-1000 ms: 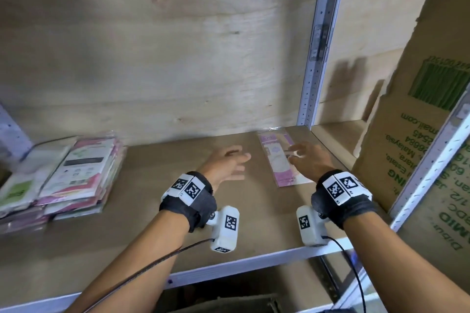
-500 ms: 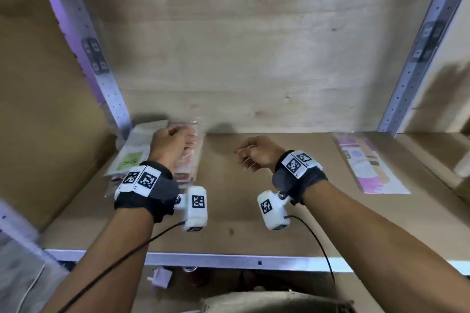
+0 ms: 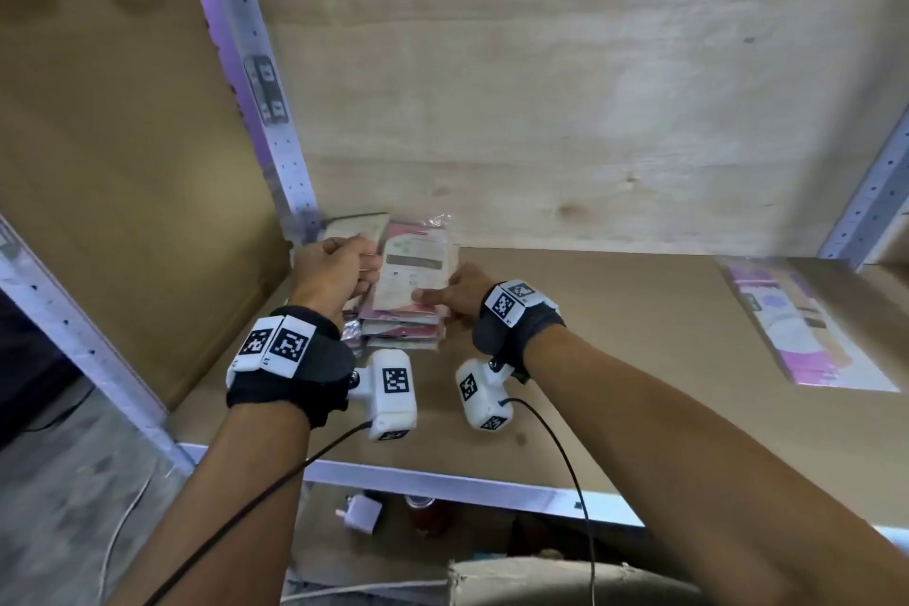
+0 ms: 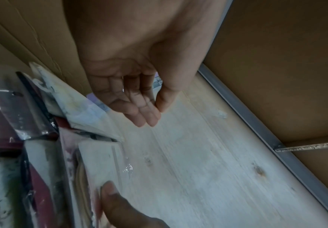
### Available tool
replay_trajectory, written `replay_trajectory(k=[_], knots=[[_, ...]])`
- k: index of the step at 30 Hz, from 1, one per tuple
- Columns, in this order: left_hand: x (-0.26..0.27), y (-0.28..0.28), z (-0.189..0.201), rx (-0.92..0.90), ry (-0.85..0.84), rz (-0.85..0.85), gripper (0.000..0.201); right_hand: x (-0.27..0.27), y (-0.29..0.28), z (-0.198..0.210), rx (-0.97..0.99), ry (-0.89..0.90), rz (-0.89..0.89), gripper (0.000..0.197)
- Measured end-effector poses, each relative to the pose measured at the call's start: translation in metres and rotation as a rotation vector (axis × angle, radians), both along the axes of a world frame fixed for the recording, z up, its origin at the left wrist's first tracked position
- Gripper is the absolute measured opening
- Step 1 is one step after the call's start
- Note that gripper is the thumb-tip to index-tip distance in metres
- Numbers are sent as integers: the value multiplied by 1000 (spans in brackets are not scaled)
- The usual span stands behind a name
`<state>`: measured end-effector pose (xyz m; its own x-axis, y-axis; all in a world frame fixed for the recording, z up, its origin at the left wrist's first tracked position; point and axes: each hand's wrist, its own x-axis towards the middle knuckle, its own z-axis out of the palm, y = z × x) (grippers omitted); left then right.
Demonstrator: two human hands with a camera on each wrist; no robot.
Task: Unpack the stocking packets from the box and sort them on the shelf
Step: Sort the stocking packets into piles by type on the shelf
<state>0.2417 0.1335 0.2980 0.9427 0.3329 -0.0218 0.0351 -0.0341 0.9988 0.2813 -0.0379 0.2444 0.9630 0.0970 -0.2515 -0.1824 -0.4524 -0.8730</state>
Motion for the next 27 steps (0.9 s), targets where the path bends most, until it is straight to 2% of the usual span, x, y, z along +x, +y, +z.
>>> replay_trajectory(k=[2, 4, 7, 10, 14, 17, 21, 23, 25, 27], knots=[[-2, -3, -1, 17, 4, -16, 14, -12, -14, 2, 58, -4, 48, 24], [-5, -10, -4, 58, 15, -62, 12, -27, -30, 9, 78, -5, 63, 11], [-10, -28, -11, 66, 70, -171, 11, -50, -61, 15, 174, -2, -2, 18], [-17, -49, -20, 27, 148, -307, 22, -75, -96, 19, 252, -5, -104, 29], [-25, -83, -27, -11, 253, -501, 31, -108, -143, 29, 278, -65, -148, 25], [-32, -107, -24, -159, 232, -626, 38, -130, -167, 38, 257, -175, -147, 21], [-34, -134, -19, -413, 264, -657, 73, -149, -182, 39, 193, -368, -84, 19], [-33, -147, -18, -505, 284, -670, 81, -155, -187, 38, 88, -445, -35, 23], [-32, -158, -19, -546, 287, -651, 76, -160, -192, 37, -13, -477, 9, 28], [-31, -170, -25, -565, 285, -585, 53, -164, -198, 38, -114, -466, 43, 33]])
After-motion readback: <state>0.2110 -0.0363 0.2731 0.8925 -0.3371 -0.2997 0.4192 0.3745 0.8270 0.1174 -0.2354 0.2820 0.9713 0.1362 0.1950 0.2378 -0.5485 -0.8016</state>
